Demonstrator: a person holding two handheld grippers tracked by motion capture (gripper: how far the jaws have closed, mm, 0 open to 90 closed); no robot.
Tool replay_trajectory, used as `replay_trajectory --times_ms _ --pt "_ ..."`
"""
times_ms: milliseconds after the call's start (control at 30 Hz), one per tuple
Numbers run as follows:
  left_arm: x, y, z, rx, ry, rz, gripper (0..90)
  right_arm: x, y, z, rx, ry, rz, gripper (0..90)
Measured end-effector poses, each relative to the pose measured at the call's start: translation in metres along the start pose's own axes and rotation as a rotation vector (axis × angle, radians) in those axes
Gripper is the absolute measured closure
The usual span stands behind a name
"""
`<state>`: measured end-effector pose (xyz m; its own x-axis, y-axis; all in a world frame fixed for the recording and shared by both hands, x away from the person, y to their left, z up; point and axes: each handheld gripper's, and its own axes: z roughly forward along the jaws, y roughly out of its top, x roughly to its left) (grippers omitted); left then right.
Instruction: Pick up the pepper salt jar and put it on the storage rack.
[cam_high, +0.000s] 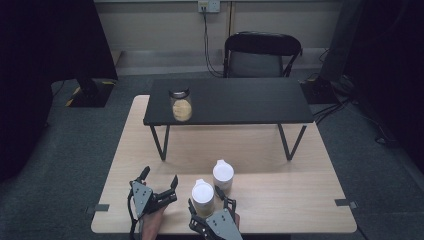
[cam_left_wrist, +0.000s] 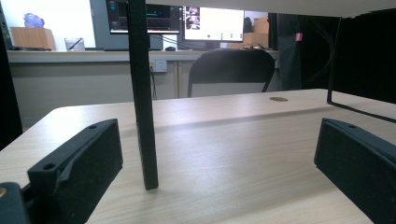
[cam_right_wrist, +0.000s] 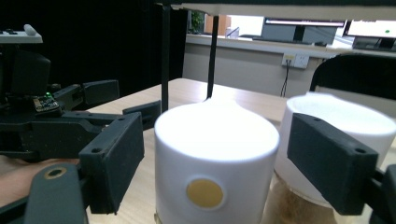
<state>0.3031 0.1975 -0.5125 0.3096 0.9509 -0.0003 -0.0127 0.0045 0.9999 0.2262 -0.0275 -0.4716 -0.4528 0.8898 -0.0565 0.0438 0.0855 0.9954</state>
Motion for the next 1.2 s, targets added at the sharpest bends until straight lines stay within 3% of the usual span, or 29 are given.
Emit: replay_trajectory --times_ms 500,1200 --pt "0.000 0.000 0.000 0.000 0.000 0.000 0.5 0.003 -0.015 0.008 0.062 -0.003 0.023 20.9" --pt "0.000 0.000 0.000 0.000 0.003 0.000 0.8 -0.001 -0.023 0.015 0.094 0.019 0.029 27.8"
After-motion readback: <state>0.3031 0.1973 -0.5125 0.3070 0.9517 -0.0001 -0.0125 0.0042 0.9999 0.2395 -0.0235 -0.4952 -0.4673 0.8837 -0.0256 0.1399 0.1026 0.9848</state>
